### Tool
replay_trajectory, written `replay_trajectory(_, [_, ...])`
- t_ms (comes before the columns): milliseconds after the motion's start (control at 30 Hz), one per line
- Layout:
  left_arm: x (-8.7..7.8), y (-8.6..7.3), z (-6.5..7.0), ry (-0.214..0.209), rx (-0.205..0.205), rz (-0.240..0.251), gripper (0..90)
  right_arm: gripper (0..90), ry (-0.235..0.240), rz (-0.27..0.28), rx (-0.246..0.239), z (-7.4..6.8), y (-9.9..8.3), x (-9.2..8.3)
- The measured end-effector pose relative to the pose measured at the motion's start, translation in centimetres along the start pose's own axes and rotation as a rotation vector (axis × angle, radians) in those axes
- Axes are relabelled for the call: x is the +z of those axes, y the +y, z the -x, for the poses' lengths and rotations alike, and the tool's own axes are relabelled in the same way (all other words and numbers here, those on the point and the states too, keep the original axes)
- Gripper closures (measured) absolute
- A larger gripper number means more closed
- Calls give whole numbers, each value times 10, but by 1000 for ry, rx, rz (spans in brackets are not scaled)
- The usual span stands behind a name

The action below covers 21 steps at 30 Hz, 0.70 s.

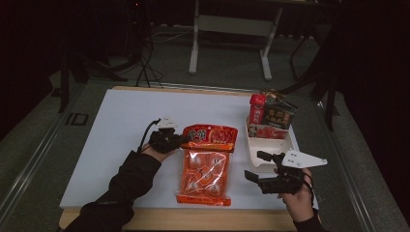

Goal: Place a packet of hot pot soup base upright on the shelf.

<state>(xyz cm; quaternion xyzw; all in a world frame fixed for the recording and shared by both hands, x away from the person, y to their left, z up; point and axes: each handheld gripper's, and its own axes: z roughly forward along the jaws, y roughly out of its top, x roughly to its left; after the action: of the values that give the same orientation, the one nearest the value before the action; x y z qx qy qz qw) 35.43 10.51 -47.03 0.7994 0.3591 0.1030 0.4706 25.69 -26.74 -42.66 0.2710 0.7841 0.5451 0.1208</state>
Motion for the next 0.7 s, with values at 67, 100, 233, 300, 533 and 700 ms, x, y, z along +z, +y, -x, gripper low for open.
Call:
replay_trajectory(67, [-5, 3, 4, -8, 8, 15, 899, 113, 0, 7, 14, 2, 2, 1])
replay_trajectory(100, [-6, 4, 5, -14, 9, 19, 899, 101, -6, 16, 9, 2, 3, 1])
replay_trajectory(233, [-12, 8, 12, -27, 20, 43, 899, 101, -13, 25, 12, 5, 5, 3])
replay_trajectory(300, [-14, 11, 15, -33, 26, 53, 899, 104, -29, 14, 18, 9, 6, 7])
replay_trajectory(533, [-25, 19, 29, -83, 63, 97, 900, 177, -76, 10, 43, 25, 8, 18])
replay_trajectory(700, [-33, 22, 39, -122, 97, 133, 900, 210, -83, -11, 71, 37, 6, 27])
